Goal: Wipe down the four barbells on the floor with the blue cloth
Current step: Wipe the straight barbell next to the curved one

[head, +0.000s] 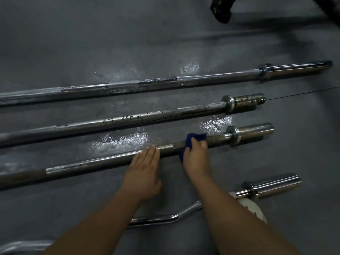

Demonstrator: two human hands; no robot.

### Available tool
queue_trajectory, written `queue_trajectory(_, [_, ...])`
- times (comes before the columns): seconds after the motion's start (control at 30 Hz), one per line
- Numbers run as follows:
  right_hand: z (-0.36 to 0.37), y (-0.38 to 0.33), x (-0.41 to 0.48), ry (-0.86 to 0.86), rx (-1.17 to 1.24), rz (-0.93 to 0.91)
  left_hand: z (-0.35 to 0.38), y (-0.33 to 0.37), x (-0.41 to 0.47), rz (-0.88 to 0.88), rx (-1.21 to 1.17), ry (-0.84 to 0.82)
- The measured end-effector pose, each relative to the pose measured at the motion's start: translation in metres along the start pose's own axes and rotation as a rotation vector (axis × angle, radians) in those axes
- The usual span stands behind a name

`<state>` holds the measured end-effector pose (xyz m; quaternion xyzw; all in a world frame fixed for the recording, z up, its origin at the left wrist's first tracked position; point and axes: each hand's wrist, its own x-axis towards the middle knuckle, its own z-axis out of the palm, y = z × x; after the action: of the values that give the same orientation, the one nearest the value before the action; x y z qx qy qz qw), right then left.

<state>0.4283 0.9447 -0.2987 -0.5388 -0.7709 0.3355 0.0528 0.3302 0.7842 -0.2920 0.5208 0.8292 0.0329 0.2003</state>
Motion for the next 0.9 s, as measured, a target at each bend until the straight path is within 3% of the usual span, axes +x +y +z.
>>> queue_trajectory(0.07, [-0.001,-0.015,-0.006,-0.117,0.041,-0.084,-0.009,-0.001,-0.008,-0.008,-0.003,0.037])
queue_trajectory(0.17, [-0.024,-0.037,-0.015,-0.038,0.137,-0.116,-0.028,0.0,-0.022,-0.04,0.026,0.079])
queue_trajectory(0.3, [-0.052,-0.06,-0.055,-0.085,0.107,-0.182,-0.063,0.004,-0.05,-0.089,0.052,0.135])
queue_trajectory(0.47, [-0.083,-0.087,-0.1,-0.016,0.252,-0.201,-0.106,0.005,-0.097,-0.151,0.05,0.212])
queue_trajectory(0.67, [-0.097,-0.092,-0.128,0.077,0.438,-0.066,-0.127,0.004,-0.142,-0.241,0.089,0.192])
queue_trajectory(0.9, [-0.097,-0.078,-0.11,0.124,0.72,0.221,-0.115,0.009,-0.127,-0.287,-0.074,0.15])
